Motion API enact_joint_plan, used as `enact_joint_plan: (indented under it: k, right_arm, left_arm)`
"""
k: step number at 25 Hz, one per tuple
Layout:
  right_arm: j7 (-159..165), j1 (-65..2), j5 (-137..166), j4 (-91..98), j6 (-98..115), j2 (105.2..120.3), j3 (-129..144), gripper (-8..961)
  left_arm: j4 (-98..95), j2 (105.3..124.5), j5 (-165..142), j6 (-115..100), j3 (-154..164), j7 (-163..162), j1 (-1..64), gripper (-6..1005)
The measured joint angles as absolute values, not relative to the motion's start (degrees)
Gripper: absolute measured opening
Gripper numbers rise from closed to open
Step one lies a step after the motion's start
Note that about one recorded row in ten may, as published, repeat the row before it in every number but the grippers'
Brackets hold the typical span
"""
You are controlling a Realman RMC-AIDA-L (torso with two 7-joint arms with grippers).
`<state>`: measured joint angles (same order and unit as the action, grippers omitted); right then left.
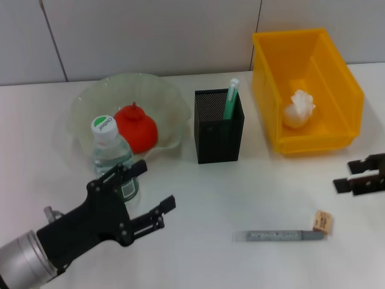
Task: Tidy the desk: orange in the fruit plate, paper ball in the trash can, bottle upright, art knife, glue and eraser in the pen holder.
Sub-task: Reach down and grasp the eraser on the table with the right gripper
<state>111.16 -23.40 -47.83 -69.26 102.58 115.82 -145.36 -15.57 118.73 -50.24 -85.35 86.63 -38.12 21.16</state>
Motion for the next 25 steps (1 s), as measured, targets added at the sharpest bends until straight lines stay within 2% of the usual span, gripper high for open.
enact_joint_plan:
  k: [4,8,13,17,25]
  right_arm:
    - [128.46,-26.93,-39.84,-77.65,104.85,114.05,-137.1,770]
    - [136.29,-29.62,-33.63,-81.55,106.41,113.92,-128.69,770]
    - [132.43,-30.37,-30.39,-83.59,106.03,115.22,-116.81,771]
    - [125.91,-29.55,-27.59,-86.49,103.72,116.96,-110.82,771]
    - [123.95,-29.4,-22.77,-85.02,100.12,118.31,-108.4,770]
  left_arm:
    - [-13.2,119.06,-49.74,-84.21,86.51,-34.74,20.64,859]
    - [-12.9,119.11,-49.31,-83.51,86.48,-34.84,20.52,859]
    - [-12.84,118.99,-49.13,-83.39,86.48,-34.91,20.63,859]
    - [-12.81,118.94,-49.04,-82.8,86.48,-35.25,20.95,859]
    - [-12.75,119.01,-48.86,-82.02,86.48,-35.51,21.09,859]
